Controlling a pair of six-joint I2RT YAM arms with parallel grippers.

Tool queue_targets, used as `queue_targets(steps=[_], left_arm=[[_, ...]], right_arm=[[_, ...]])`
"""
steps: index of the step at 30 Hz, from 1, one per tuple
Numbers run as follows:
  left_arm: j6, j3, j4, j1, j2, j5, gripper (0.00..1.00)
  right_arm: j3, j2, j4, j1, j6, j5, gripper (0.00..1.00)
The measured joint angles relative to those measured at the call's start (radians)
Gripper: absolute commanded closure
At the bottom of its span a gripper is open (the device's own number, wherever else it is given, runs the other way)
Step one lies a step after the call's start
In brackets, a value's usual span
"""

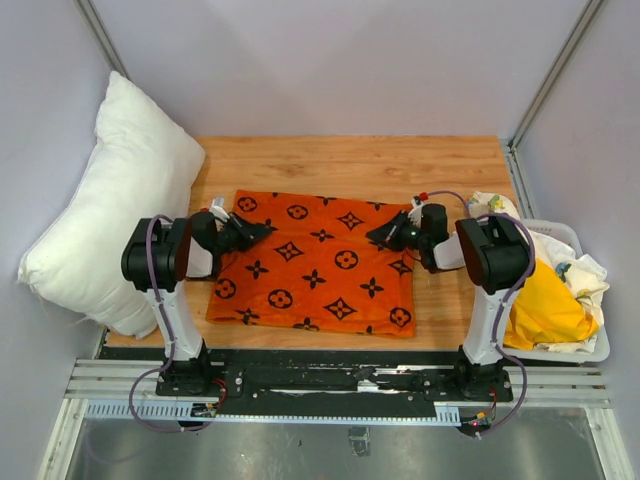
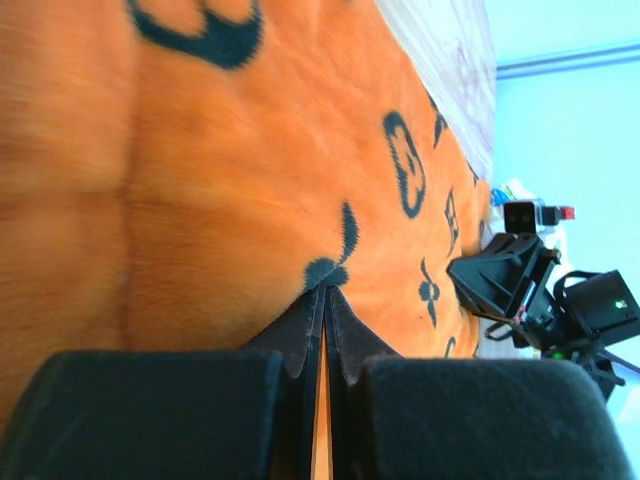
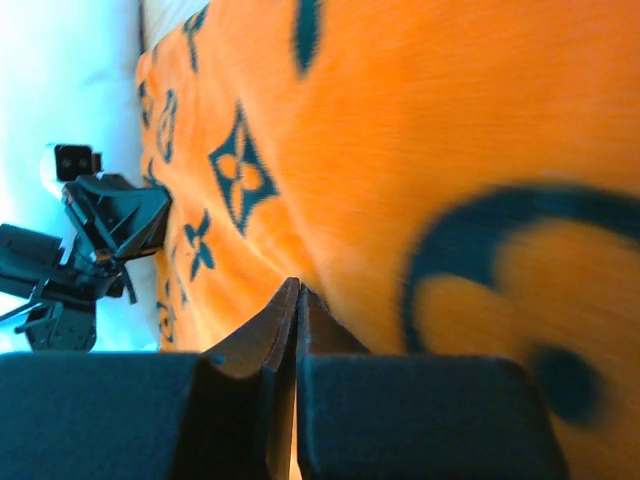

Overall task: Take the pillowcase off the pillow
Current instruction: Fold the pillowcase at the center of the board.

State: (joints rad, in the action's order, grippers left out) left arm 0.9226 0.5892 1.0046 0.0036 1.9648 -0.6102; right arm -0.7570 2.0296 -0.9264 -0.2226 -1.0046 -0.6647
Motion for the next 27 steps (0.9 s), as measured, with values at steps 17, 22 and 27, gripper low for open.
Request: queue_targets(steps=[17,22,27], left_arm=[[-0.258,0.176,-0.471,-0.071,-0.24,0.315,0.86],[-0.344,0.275,-0.507,-0.142,-0.292,0.364,0.86],[-0.359,0.283,-0.521,-0.128,-0.201,0.373,0.87]], right_arm=[[-0.01,-0.269,0.37,0.06,0.173,0.251,0.99],[-0.15,-0.304,0.444,-0.001,0.239,0.256,0.99],[-0.187,-0.256,0.533,-0.005,0.273,0.254,0.99]])
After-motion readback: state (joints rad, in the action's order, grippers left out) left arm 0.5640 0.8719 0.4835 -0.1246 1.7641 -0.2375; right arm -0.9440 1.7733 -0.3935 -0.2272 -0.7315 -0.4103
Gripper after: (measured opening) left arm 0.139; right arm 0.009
